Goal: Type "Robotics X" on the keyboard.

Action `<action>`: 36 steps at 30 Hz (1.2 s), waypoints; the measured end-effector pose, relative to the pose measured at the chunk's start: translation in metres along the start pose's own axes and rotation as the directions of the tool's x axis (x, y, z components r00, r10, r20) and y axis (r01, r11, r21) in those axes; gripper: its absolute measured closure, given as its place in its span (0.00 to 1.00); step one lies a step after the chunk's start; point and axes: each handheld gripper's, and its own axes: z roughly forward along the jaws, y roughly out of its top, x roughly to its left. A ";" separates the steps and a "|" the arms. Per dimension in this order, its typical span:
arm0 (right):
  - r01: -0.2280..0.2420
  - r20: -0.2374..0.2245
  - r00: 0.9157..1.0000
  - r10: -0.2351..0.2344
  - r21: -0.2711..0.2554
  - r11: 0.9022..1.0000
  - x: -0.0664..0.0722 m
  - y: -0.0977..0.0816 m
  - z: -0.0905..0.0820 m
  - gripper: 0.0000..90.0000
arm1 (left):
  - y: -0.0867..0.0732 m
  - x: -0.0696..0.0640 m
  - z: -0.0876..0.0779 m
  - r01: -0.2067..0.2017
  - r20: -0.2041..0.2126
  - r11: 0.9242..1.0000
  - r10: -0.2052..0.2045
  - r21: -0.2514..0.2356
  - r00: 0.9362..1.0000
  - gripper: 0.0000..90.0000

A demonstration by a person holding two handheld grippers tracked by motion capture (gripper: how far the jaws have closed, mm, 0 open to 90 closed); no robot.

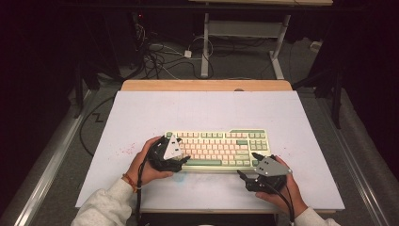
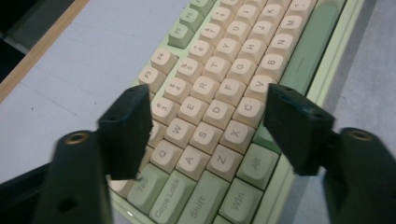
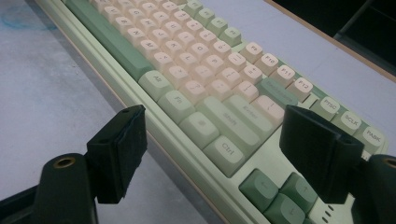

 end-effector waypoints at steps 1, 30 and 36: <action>-0.001 0.000 1.000 0.001 0.000 1.000 0.000 0.000 0.000 0.26 | -0.002 0.000 -0.002 -0.002 -0.013 1.000 0.002 -0.003 1.000 0.29; -0.018 0.027 0.999 0.018 -0.014 1.000 -0.010 0.002 -0.004 0.26 | -0.066 0.003 -0.026 0.131 -0.063 0.991 -0.128 0.042 0.990 0.24; -0.016 0.023 1.000 0.016 -0.012 1.000 -0.010 0.001 -0.004 0.26 | -0.070 0.005 -0.030 0.151 -0.049 0.987 -0.149 0.050 0.988 0.39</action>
